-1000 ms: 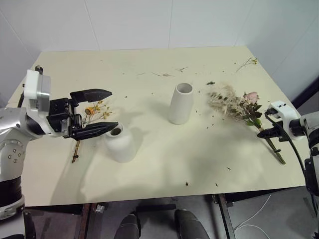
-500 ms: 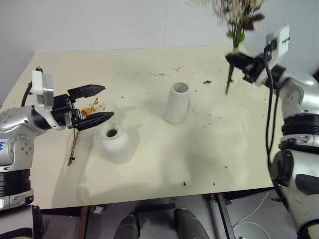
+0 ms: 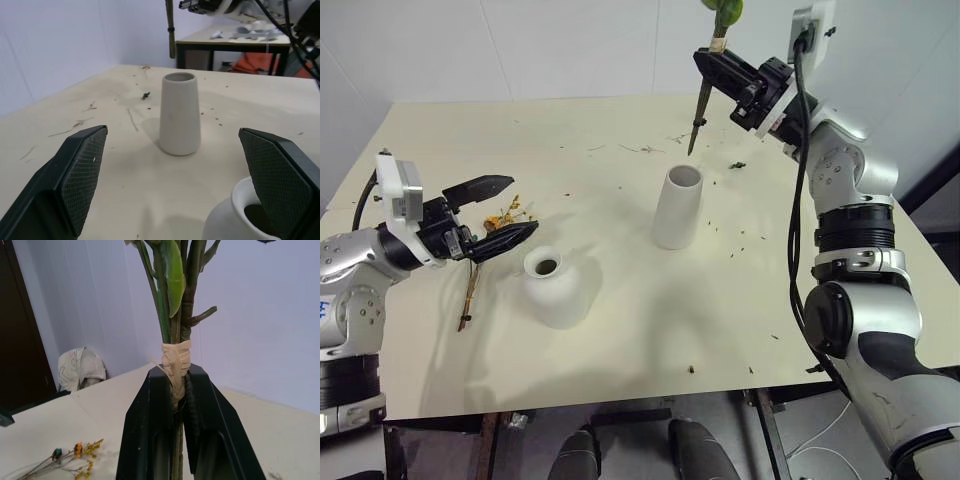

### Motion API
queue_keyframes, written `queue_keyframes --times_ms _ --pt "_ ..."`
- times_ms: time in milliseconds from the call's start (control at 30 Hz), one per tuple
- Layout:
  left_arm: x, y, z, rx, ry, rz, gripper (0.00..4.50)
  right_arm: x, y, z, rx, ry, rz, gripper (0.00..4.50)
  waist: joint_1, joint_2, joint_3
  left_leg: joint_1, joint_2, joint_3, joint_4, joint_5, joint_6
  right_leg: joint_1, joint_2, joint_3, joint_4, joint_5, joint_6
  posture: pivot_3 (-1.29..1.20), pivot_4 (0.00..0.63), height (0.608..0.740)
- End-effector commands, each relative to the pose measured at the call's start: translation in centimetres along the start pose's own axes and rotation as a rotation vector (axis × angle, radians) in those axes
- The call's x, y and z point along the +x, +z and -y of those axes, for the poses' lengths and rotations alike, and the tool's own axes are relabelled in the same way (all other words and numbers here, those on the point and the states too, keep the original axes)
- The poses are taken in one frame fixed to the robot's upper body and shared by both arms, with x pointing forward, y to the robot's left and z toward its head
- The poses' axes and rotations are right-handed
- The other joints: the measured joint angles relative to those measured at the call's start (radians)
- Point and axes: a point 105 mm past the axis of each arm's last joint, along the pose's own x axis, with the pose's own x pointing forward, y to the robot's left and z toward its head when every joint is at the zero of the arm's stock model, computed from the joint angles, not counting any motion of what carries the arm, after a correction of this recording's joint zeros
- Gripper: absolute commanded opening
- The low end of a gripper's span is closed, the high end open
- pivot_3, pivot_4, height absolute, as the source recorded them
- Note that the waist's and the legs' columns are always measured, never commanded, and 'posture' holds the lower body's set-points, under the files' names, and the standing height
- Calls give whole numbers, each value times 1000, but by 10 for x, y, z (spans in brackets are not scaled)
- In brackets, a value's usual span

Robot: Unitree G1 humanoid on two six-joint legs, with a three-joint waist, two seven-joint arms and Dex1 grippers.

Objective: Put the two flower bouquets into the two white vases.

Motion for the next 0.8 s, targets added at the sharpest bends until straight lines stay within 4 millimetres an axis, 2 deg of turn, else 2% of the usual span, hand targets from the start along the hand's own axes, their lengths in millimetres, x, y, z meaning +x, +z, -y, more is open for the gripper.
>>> queue_keyframes --times_ms 33,300,467,500,667,800 --pt "-8 13 3 52 41 38 4500 0 5 -3 -25 8 27 10 0 0 0 0 0 0 0 0 0 0 0 0 0 0 0 0 150 740" --pt "-10 17 4 65 73 49 4500 -1 -28 -9 -11 -10 31 10 -2 0 0 0 0 0 0 0 0 0 0 0 1 0 0 0 150 740" --pt "-13 18 4 74 95 54 4500 -11 -45 -12 -64 13 6 10 -1 0 0 0 0 0 0 0 0 0 0 0 1 0 0 0 150 740" --pt "-14 19 3 76 103 52 4500 -13 -46 -12 -69 18 4 728 -1 0 0 0 0 0 0 0 0 0 0 0 1 0 0 0 150 740" --pt "-20 17 -1 89 147 27 4500 -18 -40 -16 -81 40 29 2328 -2 0 0 0 0 0 0 0 0 0 0 0 1 0 0 0 150 740" --pt "-32 4 -16 110 255 -93 4500 -29 -28 -15 -145 61 31 3675 -1 0 0 0 0 0 0 0 0 0 1 0 1 0 0 0 150 740"
